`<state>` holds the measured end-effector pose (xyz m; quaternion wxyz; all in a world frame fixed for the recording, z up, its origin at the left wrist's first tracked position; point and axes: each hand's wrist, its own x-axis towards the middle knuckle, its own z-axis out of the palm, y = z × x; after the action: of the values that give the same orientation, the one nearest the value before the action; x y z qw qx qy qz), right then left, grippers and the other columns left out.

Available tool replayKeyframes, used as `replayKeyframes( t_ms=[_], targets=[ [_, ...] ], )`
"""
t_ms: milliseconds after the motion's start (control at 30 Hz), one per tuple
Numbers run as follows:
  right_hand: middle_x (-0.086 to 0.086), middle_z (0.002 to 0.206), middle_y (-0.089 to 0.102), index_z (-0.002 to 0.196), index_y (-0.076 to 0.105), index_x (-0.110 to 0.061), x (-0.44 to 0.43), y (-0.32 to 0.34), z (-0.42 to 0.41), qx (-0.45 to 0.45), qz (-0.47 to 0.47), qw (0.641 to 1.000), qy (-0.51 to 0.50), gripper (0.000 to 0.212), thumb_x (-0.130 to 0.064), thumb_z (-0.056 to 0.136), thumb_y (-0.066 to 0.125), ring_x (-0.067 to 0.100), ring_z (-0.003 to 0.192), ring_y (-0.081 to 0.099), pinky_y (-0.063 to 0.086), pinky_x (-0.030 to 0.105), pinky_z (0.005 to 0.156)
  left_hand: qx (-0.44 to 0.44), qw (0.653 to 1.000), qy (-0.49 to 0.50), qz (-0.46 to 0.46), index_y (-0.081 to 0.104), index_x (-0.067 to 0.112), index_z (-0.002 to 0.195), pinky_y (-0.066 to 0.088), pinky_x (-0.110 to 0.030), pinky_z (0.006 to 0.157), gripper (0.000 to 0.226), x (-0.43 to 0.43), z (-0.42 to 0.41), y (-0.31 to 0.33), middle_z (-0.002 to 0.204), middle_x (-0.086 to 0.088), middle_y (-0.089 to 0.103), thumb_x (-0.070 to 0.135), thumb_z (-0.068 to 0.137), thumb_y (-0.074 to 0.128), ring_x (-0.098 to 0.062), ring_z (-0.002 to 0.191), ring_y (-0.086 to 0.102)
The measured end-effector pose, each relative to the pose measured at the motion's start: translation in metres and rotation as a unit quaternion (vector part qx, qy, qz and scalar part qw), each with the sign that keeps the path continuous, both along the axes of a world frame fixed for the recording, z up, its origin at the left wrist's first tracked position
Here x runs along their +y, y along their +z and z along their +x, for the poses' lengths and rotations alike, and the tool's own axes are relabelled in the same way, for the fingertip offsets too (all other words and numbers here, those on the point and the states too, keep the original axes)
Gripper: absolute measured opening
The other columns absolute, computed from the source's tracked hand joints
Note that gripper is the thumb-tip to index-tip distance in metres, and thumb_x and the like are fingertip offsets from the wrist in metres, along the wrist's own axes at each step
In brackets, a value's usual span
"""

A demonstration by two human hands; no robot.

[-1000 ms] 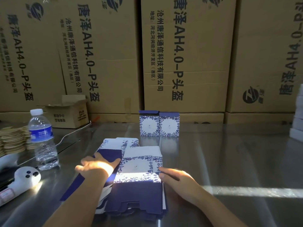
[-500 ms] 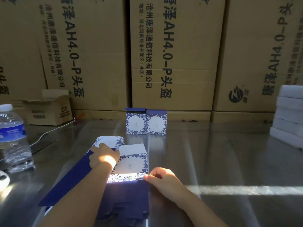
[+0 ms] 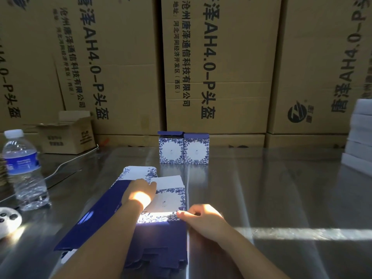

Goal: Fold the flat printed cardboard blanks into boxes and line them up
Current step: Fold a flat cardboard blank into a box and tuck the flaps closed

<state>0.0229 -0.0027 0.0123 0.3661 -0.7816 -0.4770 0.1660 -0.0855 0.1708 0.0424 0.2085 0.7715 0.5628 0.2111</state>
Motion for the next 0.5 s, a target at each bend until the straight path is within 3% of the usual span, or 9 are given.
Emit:
replayKeyframes(
  t_ms=[67, 133, 200, 267, 367, 433, 500],
  targets=[
    [-0.009, 0.051, 0.038, 0.058, 0.045, -0.02, -0.001, -0.001, -0.004, 0.018, 0.012, 0.999, 0.029, 0.047, -0.057, 0.082, 0.059, 0.006, 0.051, 0.035, 0.03, 0.024, 0.059, -0.059, 0.998, 0.011, 0.007, 0.066, -0.001, 0.084, 0.04, -0.029, 0.063, 0.035, -0.006, 0.001, -0.004, 0.09, -0.018, 0.066, 0.023, 0.092, 0.042, -0.031, 0.085, 0.061],
    [-0.008, 0.053, 0.034, 0.06, 0.044, -0.02, 0.0, 0.001, -0.007, 0.028, 0.041, 0.997, 0.051, 0.041, -0.046, 0.085, 0.061, 0.007, 0.049, 0.03, 0.027, 0.019, 0.049, -0.125, 0.991, 0.039, 0.034, 0.057, 0.006, 0.059, 0.035, -0.027, 0.053, 0.035, -0.013, 0.001, -0.012, 0.064, -0.012, 0.058, 0.018, 0.09, 0.046, -0.024, 0.062, 0.053],
    [-0.008, 0.049, 0.034, 0.055, 0.04, -0.018, 0.0, 0.005, -0.006, 0.04, 0.069, 0.996, 0.036, 0.042, -0.037, 0.087, 0.061, 0.007, 0.045, 0.029, 0.025, 0.018, 0.043, -0.191, 0.979, 0.047, 0.048, 0.049, 0.009, 0.053, 0.03, -0.024, 0.046, 0.035, -0.018, 0.003, -0.015, 0.055, -0.007, 0.049, 0.013, 0.088, 0.047, -0.021, 0.052, 0.043],
    [-0.008, 0.047, 0.036, 0.053, 0.043, -0.018, -0.001, 0.01, 0.002, 0.124, 0.101, 0.987, 0.001, 0.039, -0.027, 0.086, 0.061, 0.01, 0.046, 0.034, 0.027, 0.022, 0.045, -0.233, 0.971, 0.018, 0.046, 0.057, 0.01, 0.066, 0.033, -0.022, 0.046, 0.024, -0.02, 0.007, -0.007, 0.063, -0.007, 0.054, 0.012, 0.088, 0.046, -0.02, 0.056, 0.046],
    [-0.002, 0.047, 0.045, 0.056, 0.055, -0.016, -0.016, 0.025, 0.028, 0.254, 0.148, 0.955, -0.041, 0.03, -0.014, 0.085, 0.064, 0.009, 0.038, 0.042, 0.029, 0.015, 0.038, -0.287, 0.953, -0.022, 0.092, 0.064, 0.013, 0.09, 0.04, -0.02, 0.059, 0.016, -0.02, 0.013, 0.007, 0.095, -0.006, 0.057, 0.012, 0.091, 0.048, -0.01, 0.064, 0.051],
    [0.002, 0.05, 0.056, 0.056, 0.063, -0.015, -0.033, 0.033, 0.056, 0.327, 0.196, 0.921, -0.078, 0.029, -0.012, 0.085, 0.063, 0.011, 0.036, 0.052, 0.035, 0.011, 0.037, -0.376, 0.914, -0.032, 0.148, 0.064, 0.015, 0.093, 0.036, -0.004, 0.062, 0.017, -0.023, 0.016, 0.014, 0.112, -0.002, 0.048, 0.007, 0.093, 0.048, 0.0, 0.07, 0.052],
    [0.01, 0.062, 0.067, 0.072, 0.069, -0.012, -0.054, 0.038, 0.086, 0.412, 0.221, 0.879, -0.093, 0.02, -0.011, 0.088, 0.057, 0.018, 0.046, 0.063, 0.047, 0.019, 0.041, -0.432, 0.888, -0.034, 0.155, 0.062, 0.017, 0.097, 0.034, -0.001, 0.066, 0.017, -0.027, 0.023, 0.019, 0.125, 0.0, 0.042, 0.007, 0.093, 0.049, 0.003, 0.081, 0.052]
  ],
)
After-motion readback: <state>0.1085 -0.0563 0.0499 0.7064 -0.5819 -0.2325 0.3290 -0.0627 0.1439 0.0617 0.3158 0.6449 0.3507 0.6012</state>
